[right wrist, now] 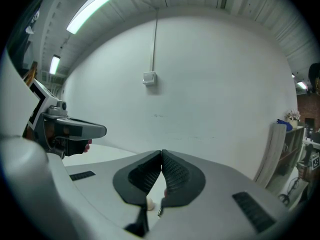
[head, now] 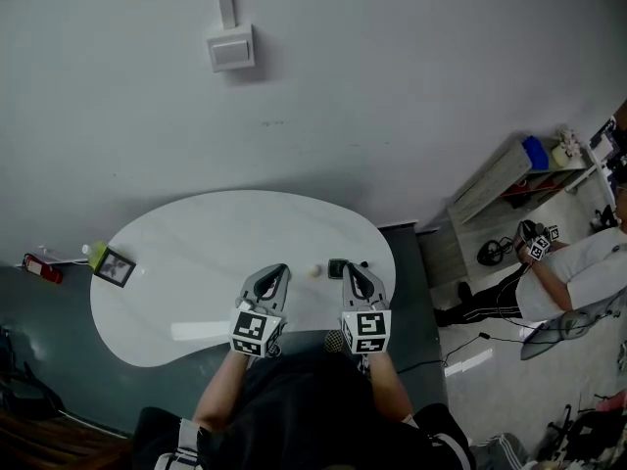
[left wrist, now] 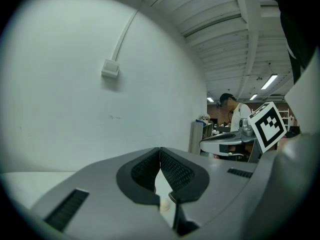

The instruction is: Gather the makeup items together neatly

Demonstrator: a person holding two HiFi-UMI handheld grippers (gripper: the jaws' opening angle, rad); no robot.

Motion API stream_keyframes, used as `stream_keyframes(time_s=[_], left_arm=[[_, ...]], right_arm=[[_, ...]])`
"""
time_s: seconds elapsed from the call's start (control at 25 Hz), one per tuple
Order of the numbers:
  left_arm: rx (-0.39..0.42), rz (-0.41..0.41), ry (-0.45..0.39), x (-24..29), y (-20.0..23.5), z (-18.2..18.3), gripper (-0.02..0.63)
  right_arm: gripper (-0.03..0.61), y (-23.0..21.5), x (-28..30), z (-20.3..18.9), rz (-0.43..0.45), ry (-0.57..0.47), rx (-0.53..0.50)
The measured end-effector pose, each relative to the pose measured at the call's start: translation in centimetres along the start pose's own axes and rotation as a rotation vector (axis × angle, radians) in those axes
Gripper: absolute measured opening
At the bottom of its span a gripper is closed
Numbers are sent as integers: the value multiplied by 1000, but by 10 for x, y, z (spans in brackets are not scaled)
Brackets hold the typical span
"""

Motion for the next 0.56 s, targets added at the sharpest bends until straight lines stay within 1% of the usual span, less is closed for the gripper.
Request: stream_keyframes(time_s=[0.56], left_arm=[[-11, 4, 1, 0, 3, -3, 20]], right_arm=[[32, 2, 3, -1, 4, -3, 1]])
Point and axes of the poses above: the fingertips, and each gripper's own axes: x forward along the fingers, y to its left, z out of its top, the point moved 8 cm from there along -x, backward along the fingers, and after that the axes turned 13 degrees about -y, right-handed, at the moved point
